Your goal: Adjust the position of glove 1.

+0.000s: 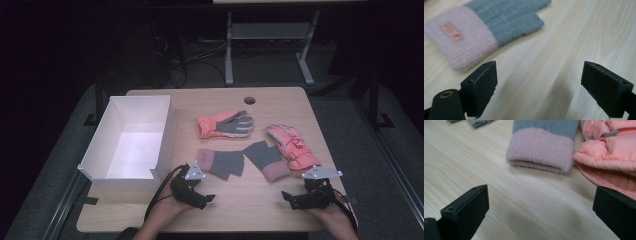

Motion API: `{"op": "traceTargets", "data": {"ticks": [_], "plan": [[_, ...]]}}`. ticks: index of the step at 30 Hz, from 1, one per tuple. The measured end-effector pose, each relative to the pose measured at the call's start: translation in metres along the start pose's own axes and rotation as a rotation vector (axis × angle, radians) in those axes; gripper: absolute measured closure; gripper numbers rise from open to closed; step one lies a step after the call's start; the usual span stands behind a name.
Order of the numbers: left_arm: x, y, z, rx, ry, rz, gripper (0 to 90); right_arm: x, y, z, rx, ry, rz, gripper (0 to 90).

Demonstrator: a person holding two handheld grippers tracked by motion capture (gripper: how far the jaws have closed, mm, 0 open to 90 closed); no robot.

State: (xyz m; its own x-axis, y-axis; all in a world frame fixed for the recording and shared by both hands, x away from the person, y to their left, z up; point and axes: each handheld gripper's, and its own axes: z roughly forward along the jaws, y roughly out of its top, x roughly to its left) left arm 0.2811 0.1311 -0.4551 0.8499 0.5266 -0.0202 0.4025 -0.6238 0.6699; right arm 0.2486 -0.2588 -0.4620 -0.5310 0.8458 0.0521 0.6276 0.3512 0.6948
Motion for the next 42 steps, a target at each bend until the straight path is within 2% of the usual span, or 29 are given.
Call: {"op": "traceTargets", "data": {"ticks": [3,4,6,9,11,12,13,15,16,17,18,19,20,21,24,29,34,42], "plan": [[0.001,0.001,-0.001,-0.008,-0.001,-0.014,14.1,0.001,0.002,0.001,-0.001,0.007,-0.001,0.2],[0.003,0.001,-0.002,-0.004,-0.004,-0.038,14.6,0.003,0.003,0.001,-0.004,0.013,-0.002,0.2],[0.004,0.0,-0.003,-0.014,-0.007,-0.048,16.1,0.004,0.003,0.002,-0.002,0.016,-0.002,0.2],[0.007,0.001,-0.007,-0.036,-0.022,-0.076,25.9,0.005,0.004,0.003,0.007,0.032,0.001,0.2],[0.008,0.002,-0.01,-0.04,-0.031,-0.069,37.4,0.006,0.004,0.003,0.009,0.039,0.004,0.2],[0.008,0.005,-0.012,-0.041,-0.033,-0.065,37.4,0.006,0.003,0.002,0.009,0.043,0.009,0.2],[0.007,0.006,-0.011,-0.041,-0.04,-0.073,48.8,0.005,0.002,0.002,0.006,0.053,0.009,0.2],[0.007,0.009,-0.011,-0.037,-0.041,-0.066,58.0,0.005,0.001,0.001,0.01,0.051,0.016,0.2],[0.007,0.011,-0.01,-0.036,-0.045,-0.062,58.0,0.004,0.001,0.001,0.009,0.055,0.007,0.2],[0.006,0.015,-0.007,-0.021,-0.053,-0.068,66.2,0.003,0.0,-0.001,0.006,0.055,0.023,0.2],[0.006,0.015,-0.007,-0.021,-0.053,-0.068,70.0,0.003,0.0,-0.001,0.006,0.055,0.023,0.2],[0.006,0.017,-0.006,-0.015,-0.061,-0.068,70.0,0.002,0.001,-0.002,0.0,0.053,0.025,0.2],[0.006,0.019,-0.005,-0.006,-0.058,-0.055,73.7,0.002,0.001,-0.003,-0.004,0.053,0.028,0.2],[0.007,0.022,-0.004,-0.009,-0.064,-0.052,82.4,0.002,0.0,-0.004,0.001,0.054,0.033,0.2],[0.008,0.025,-0.002,0.0,-0.063,-0.044,89.5,0.002,0.0,-0.004,0.002,0.066,0.027,0.2],[0.011,0.031,-0.001,0.014,-0.06,-0.056,89.6,0.005,0.0,-0.005,0.005,0.064,0.018,0.2],[0.018,0.037,-0.001,0.01,-0.031,-0.053,89.6,0.006,0.0,-0.006,0.0,0.065,0.023,0.2],[0.032,0.058,0.007,-0.002,0.002,-0.051,89.7,0.004,-0.001,-0.008,0.0,0.065,0.029,0.2]]}}
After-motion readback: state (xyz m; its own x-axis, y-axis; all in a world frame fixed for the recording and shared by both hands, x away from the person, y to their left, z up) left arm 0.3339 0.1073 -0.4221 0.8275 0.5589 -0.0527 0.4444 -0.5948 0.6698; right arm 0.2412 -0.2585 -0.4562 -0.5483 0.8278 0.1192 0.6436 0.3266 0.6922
